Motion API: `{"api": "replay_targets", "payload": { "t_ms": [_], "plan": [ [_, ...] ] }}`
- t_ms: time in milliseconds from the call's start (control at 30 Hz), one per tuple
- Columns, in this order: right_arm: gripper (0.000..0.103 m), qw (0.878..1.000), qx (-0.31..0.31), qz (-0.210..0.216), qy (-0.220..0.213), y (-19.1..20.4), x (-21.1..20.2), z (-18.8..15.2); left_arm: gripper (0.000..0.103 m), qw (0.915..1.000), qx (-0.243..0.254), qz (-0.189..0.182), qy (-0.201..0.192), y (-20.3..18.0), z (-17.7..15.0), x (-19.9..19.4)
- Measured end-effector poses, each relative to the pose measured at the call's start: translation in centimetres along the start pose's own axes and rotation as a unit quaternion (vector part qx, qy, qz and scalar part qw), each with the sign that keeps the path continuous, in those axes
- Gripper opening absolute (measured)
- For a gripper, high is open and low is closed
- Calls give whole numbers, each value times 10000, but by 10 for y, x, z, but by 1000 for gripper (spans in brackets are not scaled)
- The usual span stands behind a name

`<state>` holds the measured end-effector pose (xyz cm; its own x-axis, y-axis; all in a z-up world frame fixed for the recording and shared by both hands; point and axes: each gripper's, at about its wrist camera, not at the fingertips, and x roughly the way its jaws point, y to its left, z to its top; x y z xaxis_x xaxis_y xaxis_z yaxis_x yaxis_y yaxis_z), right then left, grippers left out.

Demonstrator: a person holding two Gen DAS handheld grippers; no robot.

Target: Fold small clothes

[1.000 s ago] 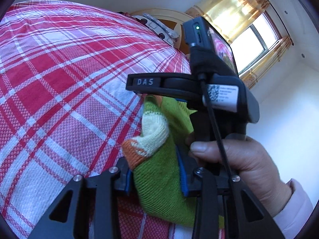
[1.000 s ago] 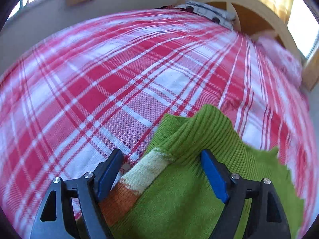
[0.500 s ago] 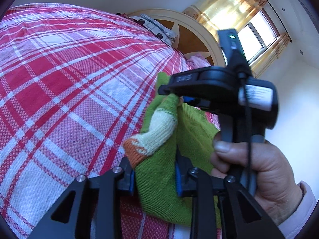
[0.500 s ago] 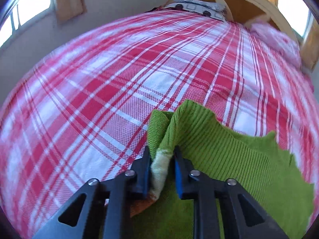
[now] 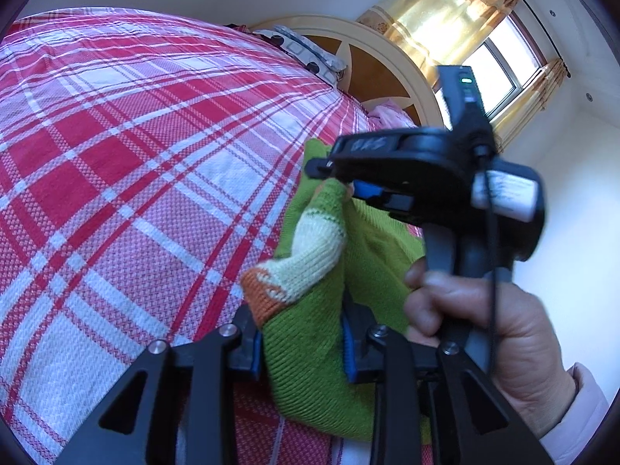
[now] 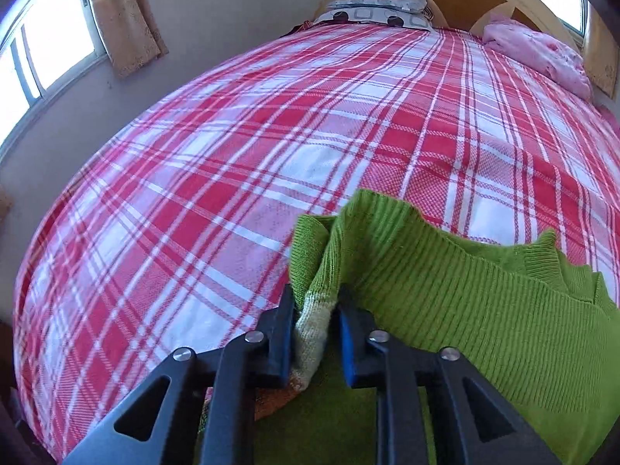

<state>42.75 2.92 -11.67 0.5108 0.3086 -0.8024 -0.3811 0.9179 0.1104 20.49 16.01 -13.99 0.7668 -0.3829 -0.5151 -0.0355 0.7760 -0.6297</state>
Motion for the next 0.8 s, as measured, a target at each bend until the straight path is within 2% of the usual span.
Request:
{"api": "replay_targets", "payload": {
  "t_ms": [33,100,167,200,267,300,333,367,433,500,567,600,700,800],
  "plan": [
    [30,9999,79,99,-22,-3,-4,1,33,10000,-6,-6,5,1,0,0],
    [31,9983,435,313,-249,-16,-23,0,34,10000,-27,-39,13,2,1,0],
    [31,9932,789,339,-785,-36,-54,-9,37,9999,-36,-101,44,3,3,1],
    [31,9918,838,195,-945,-43,-66,-14,41,9999,-36,-125,61,2,4,1],
    [29,9919,707,-393,-977,-60,-86,-25,54,9995,-6,-285,115,-1,7,1],
    [20,9913,627,-651,-962,-66,-92,-29,63,9993,-2,-359,137,-3,9,0],
    [17,9892,576,-973,-938,-76,-99,-37,71,9990,-2,-420,147,-4,12,1],
    [17,9872,623,-1158,-908,-86,-103,-43,73,9991,-3,-407,136,-6,15,1],
    [17,9820,1067,-1363,-762,-114,-106,-60,81,9996,-59,-285,41,-6,25,1],
    [17,9780,1427,-1356,-691,-135,-104,-76,88,9995,-225,-204,-51,0,34,2],
    [18,9821,1454,-1129,-389,-142,-86,-92,89,9994,-317,-145,39,4,43,10],
    [18,9828,1260,-1198,-617,-137,-88,-95,89,9994,-286,-128,111,5,46,15],
    [18,9823,1206,-1269,-667,-135,-86,-95,86,9997,-26,-6,254,-4,49,29],
    [18,9812,1309,-1186,-775,-137,-90,-97,77,9990,250,76,349,-11,45,35]
  ]
}}
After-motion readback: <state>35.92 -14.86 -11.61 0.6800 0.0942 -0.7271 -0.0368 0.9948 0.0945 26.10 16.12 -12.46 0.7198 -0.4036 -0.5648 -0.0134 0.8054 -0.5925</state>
